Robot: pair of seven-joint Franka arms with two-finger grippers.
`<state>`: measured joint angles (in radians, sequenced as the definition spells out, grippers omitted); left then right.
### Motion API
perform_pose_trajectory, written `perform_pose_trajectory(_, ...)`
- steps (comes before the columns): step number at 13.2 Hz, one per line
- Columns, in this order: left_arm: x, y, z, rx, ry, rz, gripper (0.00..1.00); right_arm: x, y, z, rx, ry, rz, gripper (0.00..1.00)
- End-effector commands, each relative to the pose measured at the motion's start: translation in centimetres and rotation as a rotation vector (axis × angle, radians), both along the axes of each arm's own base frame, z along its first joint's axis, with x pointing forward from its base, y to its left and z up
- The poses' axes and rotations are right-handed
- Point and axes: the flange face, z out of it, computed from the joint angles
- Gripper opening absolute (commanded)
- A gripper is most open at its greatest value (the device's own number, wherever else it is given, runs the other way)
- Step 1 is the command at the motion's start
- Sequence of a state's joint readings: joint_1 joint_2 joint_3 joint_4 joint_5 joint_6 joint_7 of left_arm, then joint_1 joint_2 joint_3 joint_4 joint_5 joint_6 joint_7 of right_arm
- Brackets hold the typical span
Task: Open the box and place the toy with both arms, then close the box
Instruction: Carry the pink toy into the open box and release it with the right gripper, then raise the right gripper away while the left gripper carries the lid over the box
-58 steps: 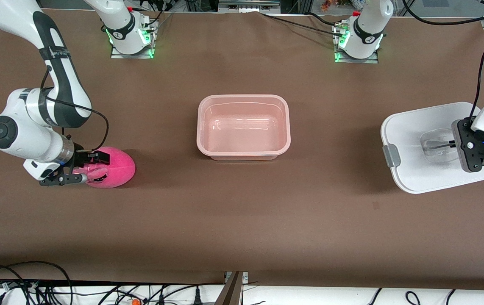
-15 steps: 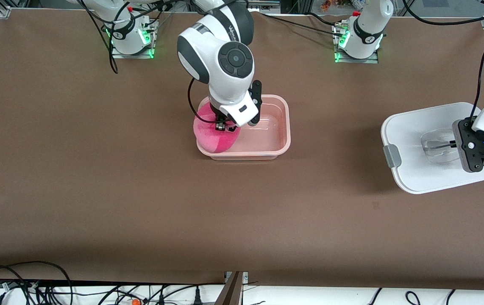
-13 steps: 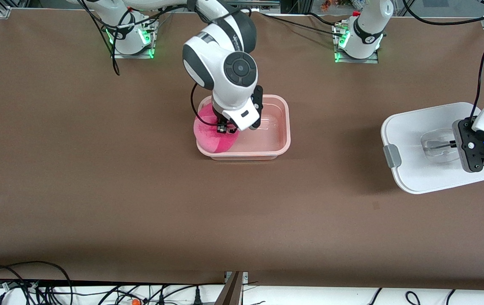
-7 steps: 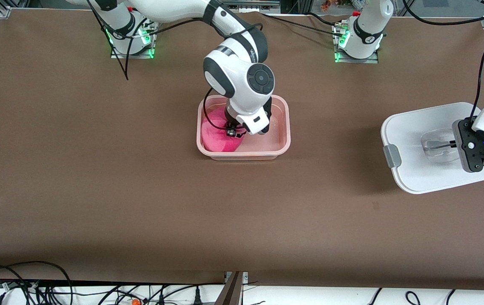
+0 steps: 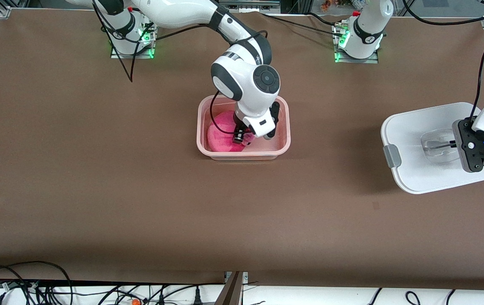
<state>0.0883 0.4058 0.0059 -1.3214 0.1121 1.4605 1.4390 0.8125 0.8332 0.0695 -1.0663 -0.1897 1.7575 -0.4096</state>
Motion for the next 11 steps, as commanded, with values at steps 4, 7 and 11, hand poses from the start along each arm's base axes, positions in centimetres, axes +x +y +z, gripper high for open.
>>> perform_pose_trajectory(4,0.1,0.1,0.6,0.009,0.001,-0.026,0.00,-0.1,0.4,6.0,0.080,-0.113,-0.242,1.00)
perform_pose_trajectory(7,0.6,-5.3,0.3,0.003,0.003,-0.095,0.00,5.8,-6.6,12.9,0.147,-0.167,-0.371,1.00)
perform_pose_trajectory(11,1.2,-15.9,-2.9,-0.060,0.028,-0.234,0.00,8.9,-18.4,22.2,0.231,-0.053,-0.618,1.00)
